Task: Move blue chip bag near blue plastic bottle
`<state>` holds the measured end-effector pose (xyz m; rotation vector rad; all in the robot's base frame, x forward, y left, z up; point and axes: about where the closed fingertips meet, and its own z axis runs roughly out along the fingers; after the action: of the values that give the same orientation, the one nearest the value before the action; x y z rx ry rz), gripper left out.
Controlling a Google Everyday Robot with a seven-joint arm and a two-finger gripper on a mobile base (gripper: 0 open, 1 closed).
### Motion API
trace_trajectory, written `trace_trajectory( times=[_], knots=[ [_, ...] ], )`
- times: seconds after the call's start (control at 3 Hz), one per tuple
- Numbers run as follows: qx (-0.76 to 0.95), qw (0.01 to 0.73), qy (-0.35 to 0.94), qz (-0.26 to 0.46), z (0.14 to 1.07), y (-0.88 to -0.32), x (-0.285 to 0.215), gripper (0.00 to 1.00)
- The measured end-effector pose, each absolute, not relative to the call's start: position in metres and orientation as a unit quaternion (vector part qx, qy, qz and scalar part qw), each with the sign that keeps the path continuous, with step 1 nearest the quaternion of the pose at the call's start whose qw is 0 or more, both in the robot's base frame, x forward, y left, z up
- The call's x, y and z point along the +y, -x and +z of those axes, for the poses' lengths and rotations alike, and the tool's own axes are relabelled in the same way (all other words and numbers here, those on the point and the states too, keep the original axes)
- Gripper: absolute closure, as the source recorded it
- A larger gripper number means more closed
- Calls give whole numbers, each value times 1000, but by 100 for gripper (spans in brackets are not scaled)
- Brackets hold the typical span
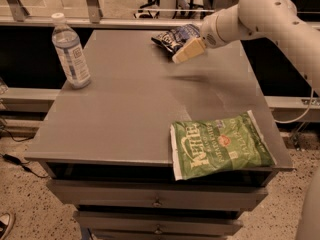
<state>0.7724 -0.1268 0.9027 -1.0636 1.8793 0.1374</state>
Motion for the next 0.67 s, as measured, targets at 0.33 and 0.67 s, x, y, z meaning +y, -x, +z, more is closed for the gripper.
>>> trace_trajectory(
  times=[0.33, 0.67],
  knots=[
    [758, 488, 431, 45, 893, -796, -102, 0],
    [747, 496, 443, 15, 885, -817, -90, 0]
  ],
)
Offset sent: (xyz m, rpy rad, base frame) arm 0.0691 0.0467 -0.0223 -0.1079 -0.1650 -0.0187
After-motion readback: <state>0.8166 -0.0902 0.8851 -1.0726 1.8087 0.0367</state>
